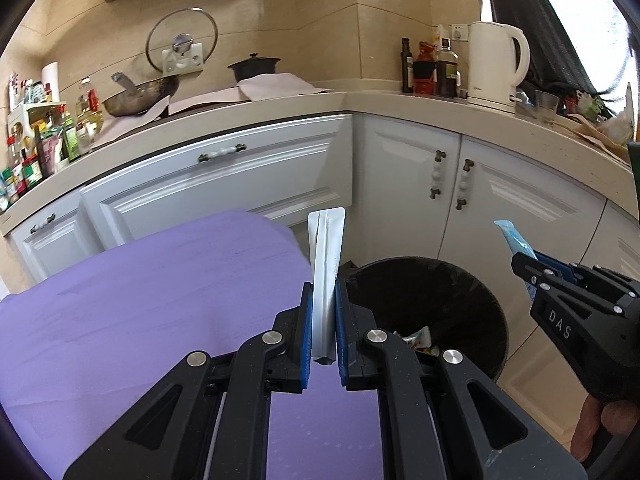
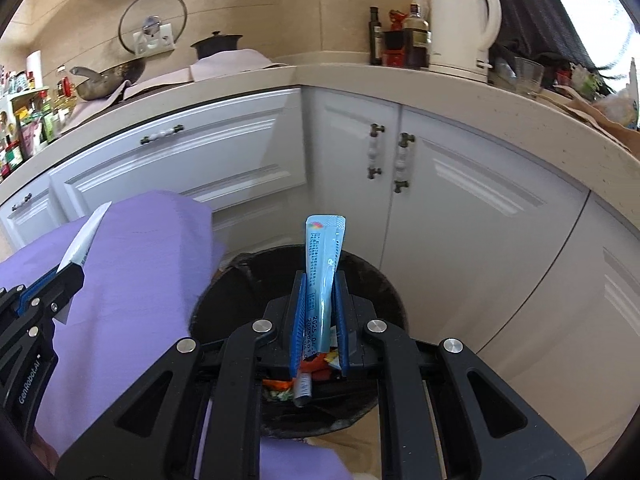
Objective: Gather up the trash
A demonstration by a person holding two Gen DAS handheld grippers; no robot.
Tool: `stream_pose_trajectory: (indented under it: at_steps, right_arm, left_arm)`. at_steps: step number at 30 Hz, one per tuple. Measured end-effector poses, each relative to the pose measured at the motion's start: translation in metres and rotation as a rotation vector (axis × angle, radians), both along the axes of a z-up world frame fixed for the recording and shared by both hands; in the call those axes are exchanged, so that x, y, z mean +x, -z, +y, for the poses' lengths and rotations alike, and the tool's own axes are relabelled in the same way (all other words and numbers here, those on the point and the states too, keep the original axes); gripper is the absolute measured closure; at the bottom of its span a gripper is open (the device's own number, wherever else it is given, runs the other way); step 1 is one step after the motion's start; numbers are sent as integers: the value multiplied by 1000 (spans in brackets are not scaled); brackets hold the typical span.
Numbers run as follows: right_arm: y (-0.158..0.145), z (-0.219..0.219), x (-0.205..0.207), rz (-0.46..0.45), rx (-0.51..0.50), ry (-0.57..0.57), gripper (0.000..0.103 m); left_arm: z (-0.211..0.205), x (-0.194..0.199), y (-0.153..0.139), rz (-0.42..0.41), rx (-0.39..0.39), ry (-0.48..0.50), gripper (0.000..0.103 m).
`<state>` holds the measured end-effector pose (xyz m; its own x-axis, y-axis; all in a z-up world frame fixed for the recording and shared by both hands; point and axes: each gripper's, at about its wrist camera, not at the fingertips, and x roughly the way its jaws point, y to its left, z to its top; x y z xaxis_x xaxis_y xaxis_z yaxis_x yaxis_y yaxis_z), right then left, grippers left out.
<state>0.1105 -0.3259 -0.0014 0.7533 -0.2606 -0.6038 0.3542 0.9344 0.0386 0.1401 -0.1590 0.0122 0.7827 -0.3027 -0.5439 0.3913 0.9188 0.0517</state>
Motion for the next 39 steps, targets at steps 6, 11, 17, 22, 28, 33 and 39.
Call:
stream_pose_trajectory:
  at_steps: [6,11,17,22,28,33,39]
  right_arm:
    - [15,-12,6,10,8,7,89]
    - [27,-19,16,15,23,2,85]
    - [39,-27,28,28,30,22,73]
    - [39,-26,26,28,21,26,68]
    - [32,-22,17,24,16,36,62]
    - [21,-12,5,18,3,36,55]
    - [7,3,-14,4,5,43,48]
  left_arm:
    - [-22,11,14,26,11,11,92]
    - [-38,23,28,56,34,15,89]
    - [-54,35,42,85,71,17,72]
    - [-52,35,43,93,60,7,59]
    - [-45,30,37,79,57,5,50]
    - [-33,19,28,59,54,2,39]
    - [-13,1,13,36,43,-2,32]
